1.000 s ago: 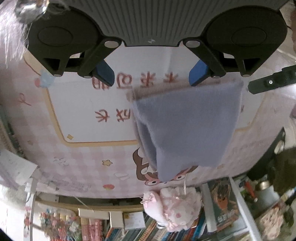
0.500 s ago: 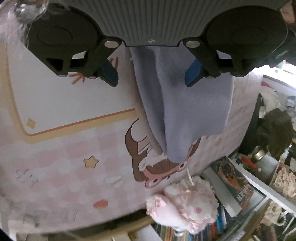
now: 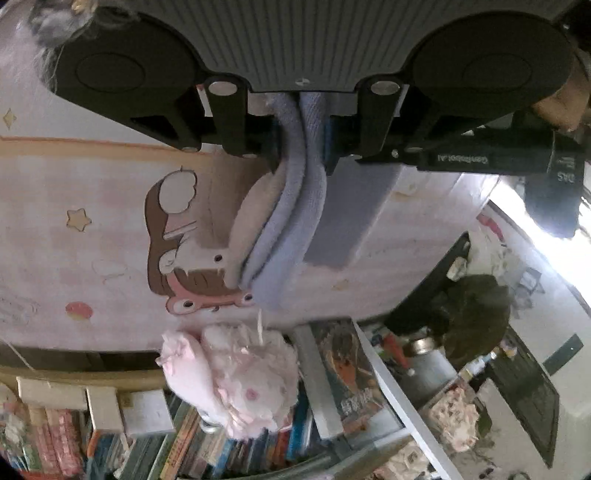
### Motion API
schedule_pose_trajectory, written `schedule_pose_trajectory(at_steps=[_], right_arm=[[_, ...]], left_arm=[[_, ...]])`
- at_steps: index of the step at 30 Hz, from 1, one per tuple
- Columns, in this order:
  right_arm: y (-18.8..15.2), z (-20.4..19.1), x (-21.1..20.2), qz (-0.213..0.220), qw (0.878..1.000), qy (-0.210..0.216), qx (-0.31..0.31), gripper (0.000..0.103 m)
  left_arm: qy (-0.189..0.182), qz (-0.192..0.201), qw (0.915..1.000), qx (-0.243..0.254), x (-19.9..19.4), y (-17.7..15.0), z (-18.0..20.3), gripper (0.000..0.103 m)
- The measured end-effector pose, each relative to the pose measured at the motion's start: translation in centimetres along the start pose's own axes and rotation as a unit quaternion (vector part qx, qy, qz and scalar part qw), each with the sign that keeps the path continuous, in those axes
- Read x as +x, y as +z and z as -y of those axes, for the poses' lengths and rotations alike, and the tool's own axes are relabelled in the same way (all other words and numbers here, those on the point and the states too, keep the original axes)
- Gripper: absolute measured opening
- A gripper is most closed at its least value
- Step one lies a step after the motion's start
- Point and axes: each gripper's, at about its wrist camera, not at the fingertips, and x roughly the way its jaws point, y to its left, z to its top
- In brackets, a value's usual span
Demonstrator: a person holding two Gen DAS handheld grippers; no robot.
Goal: Fold clothes
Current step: 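Grasp the folded stack edge with the left tool while the right tool grasps beside it, then lift the folded sweater stack off the mat with both tools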
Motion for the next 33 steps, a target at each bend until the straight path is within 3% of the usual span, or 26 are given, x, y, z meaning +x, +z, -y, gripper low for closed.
schedule_pose_trajectory(at_steps=[3, 5, 10, 12, 15, 17, 20, 23, 26, 30, 33], right_arm=[[-0.1, 1.4, 0.6, -0.022, 0.999, -0.013, 0.032, 0.027], [-0.1, 2.3, 1.1, -0.036, 0.998, -0.021, 0.054, 0.043], [0.6, 3.5, 2.8, -0.069, 0.994, 0.004, 0.085, 0.048], [0.7, 3.6, 3.1, -0.072, 0.993, 0.012, 0.092, 0.05], [0.7, 3.4, 3.5, -0.073, 0.992, 0.02, 0.1, 0.035], [0.8, 2.0, 2.8, -0.057, 0.997, 0.009, 0.054, 0.025], [0.3, 0.4, 1.6, -0.044, 0.999, -0.001, -0.007, 0.024], [0.0, 2.5, 2.3, -0.062, 0.997, 0.007, 0.055, 0.03], [-0.1, 3.5, 2.7, -0.07, 0.994, 0.013, 0.088, 0.046], [0.0, 3.3, 3.3, -0.075, 0.993, 0.016, 0.092, 0.044], [0.1, 2.7, 3.2, -0.067, 0.994, 0.02, 0.086, 0.03]], left_arm=[[-0.011, -0.01, 0.9998, -0.009, -0.1, 0.2, -0.7, 0.05], [-0.019, -0.016, 0.9996, -0.014, 0.0, 0.3, -1.1, 0.051], [-0.049, -0.027, 0.9971, -0.051, 0.8, 0.5, -2.3, 0.054], [-0.058, -0.027, 0.9956, -0.068, 1.1, 0.4, -2.8, 0.051], [-0.041, -0.018, 0.9979, -0.047, 0.8, 0.2, -1.8, 0.044], [-0.041, -0.02, 0.998, -0.045, 0.8, 0.2, -1.8, 0.043], [-0.041, -0.023, 0.9981, -0.041, 0.8, 0.3, -1.7, 0.047], [-0.04, -0.026, 0.9982, -0.037, 0.7, 0.3, -1.6, 0.051], [-0.05, -0.024, 0.9976, -0.042, 0.5, 0.2, -1.6, 0.054], [-0.055, -0.01, 0.9979, -0.032, -0.5, -0.2, -0.7, 0.047], [-0.059, 0.001, 0.9979, -0.025, -1.3, -0.4, 0.0, 0.04]])
